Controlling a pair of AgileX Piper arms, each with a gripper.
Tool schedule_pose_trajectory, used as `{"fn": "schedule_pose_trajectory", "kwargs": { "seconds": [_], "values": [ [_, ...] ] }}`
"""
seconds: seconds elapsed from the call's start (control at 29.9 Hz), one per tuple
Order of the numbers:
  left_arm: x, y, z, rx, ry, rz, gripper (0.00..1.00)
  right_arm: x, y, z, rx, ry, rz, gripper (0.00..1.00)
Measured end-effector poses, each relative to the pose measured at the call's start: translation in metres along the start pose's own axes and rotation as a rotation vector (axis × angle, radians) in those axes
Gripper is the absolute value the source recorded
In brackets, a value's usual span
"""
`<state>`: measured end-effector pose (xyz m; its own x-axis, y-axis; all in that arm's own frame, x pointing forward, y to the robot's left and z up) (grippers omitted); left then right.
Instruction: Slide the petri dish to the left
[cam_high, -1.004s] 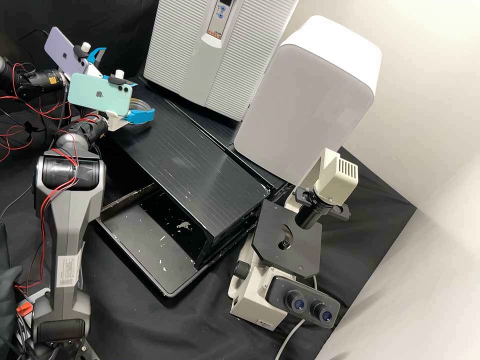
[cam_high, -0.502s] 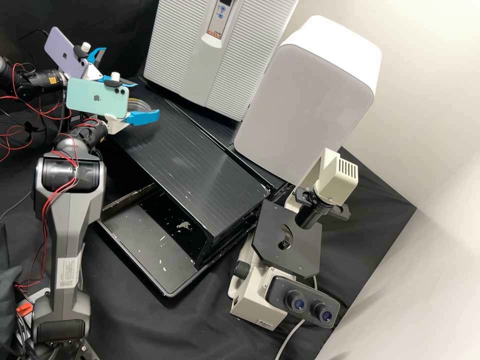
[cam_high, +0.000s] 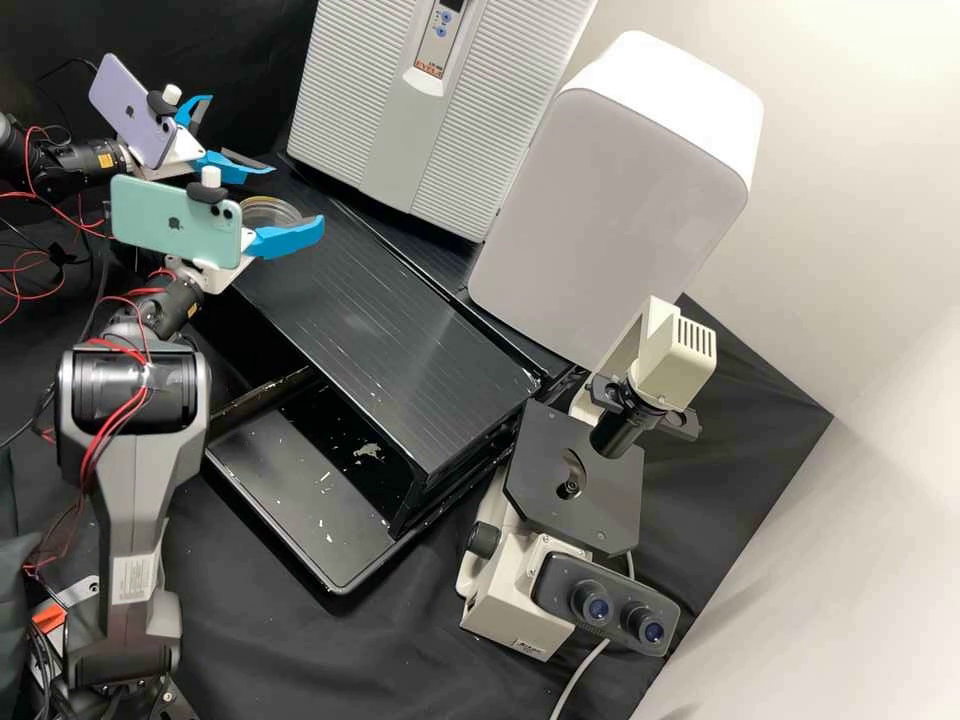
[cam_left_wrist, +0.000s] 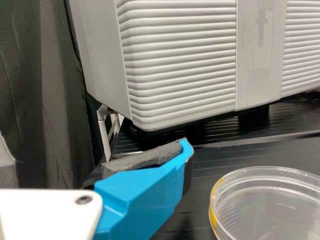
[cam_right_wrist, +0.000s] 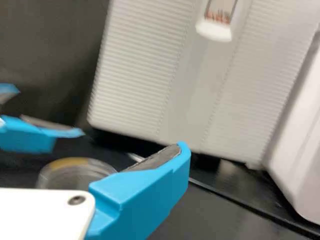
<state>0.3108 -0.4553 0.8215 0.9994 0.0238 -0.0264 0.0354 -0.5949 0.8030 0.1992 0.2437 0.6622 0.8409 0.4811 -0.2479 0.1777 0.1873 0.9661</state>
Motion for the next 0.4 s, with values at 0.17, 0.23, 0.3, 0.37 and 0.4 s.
{"fn": "schedule_pose_trajectory", "kwargs": {
  "seconds": [0.17, 0.23, 0.3, 0.37, 0.4],
  "values": [
    [0.0, 0.0, 0.0, 0.0, 0.0, 0.0, 1.0, -0.026, 0.009, -0.006, 0.046, 0.118, 0.044, 1.0],
    [0.0, 0.0, 0.0, 0.0, 0.0, 0.0, 1.0, -0.036, 0.012, -0.008, 0.053, 0.149, 0.038, 1.0],
    [0.0, 0.0, 0.0, 0.0, 0.0, 0.0, 1.0, -0.043, 0.013, -0.007, 0.047, 0.16, 0.028, 1.0],
    [0.0, 0.0, 0.0, 0.0, 0.0, 0.0, 1.0, -0.05, 0.014, -0.005, 0.038, 0.174, 0.016, 1.0],
    [0.0, 0.0, 0.0, 0.0, 0.0, 0.0, 1.0, -0.053, 0.015, -0.003, 0.034, 0.176, 0.011, 1.0]
  ]
}}
